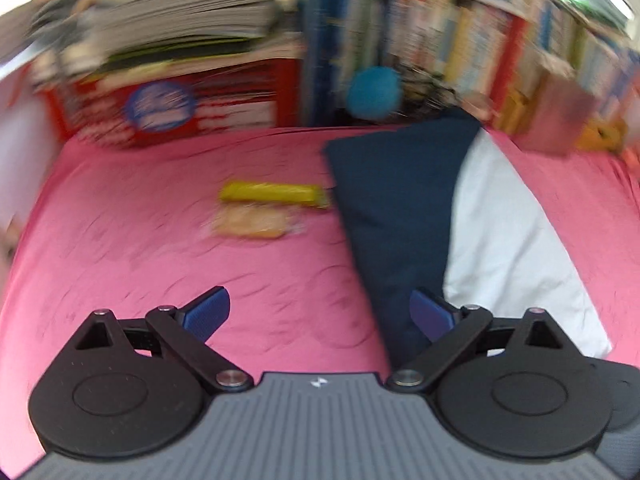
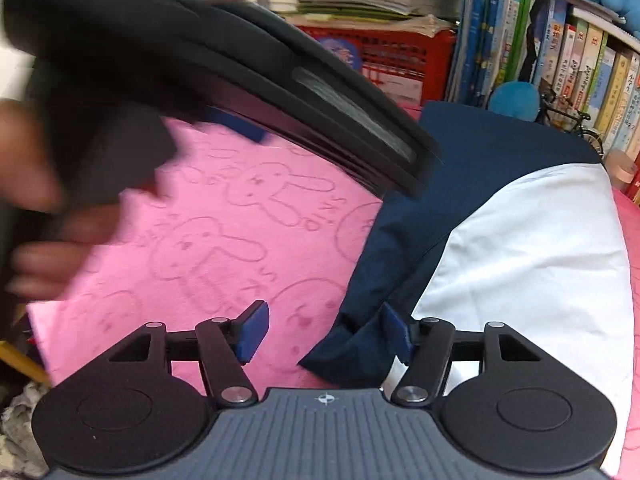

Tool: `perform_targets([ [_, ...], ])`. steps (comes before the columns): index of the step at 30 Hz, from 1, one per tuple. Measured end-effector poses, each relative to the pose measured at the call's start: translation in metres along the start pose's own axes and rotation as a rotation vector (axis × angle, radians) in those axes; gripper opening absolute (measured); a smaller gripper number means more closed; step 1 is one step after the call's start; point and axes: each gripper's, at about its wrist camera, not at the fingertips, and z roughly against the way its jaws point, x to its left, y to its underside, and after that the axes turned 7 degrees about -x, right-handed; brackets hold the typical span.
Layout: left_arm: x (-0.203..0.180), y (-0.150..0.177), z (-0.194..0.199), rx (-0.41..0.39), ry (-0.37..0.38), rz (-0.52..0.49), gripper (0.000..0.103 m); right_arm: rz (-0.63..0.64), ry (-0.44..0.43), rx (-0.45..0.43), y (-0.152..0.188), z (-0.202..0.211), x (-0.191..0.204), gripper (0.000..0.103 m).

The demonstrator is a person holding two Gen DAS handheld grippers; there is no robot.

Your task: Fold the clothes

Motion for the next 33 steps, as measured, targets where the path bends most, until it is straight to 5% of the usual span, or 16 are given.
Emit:
perform_targets([
  [4, -0.017, 0.012, -0.014, 0.038, 0.008, -0.068, 0.098, -0.068, -0.026, 0.014, 0.009, 0.038, -0.028, 0.063],
  [9, -0.014, 0.035, -0.026, 0.096, 0.014, -0.058, 0.101, -0.181, 0.08, 0.026, 0.016, 0.079, -0.082, 0.063],
  [12, -0.011, 0.04, -0.028, 0.104, 0.01, -0.054, 0.102, -0.23, 0.17, -0.044, 0.0, 0.081, -0.117, 0.063],
  [16, -0.011, 0.042, -0.029, 0.11, 0.002, -0.059, 0.103, -0.158, 0.208, -0.106, -0.042, 0.032, -0.145, 0.059],
  [22, -0.008, 0.048, -0.035, 0.114, 0.005, -0.047, 0.103, -0.15, 0.199, -0.038, -0.084, -0.078, -0.174, 0.057],
  [33, 0.01, 0.053, -0.034, 0.119, 0.023, 0.072, 0.103, -0.071, 0.259, -0.055, -0.101, -0.141, -0.182, 0.073],
])
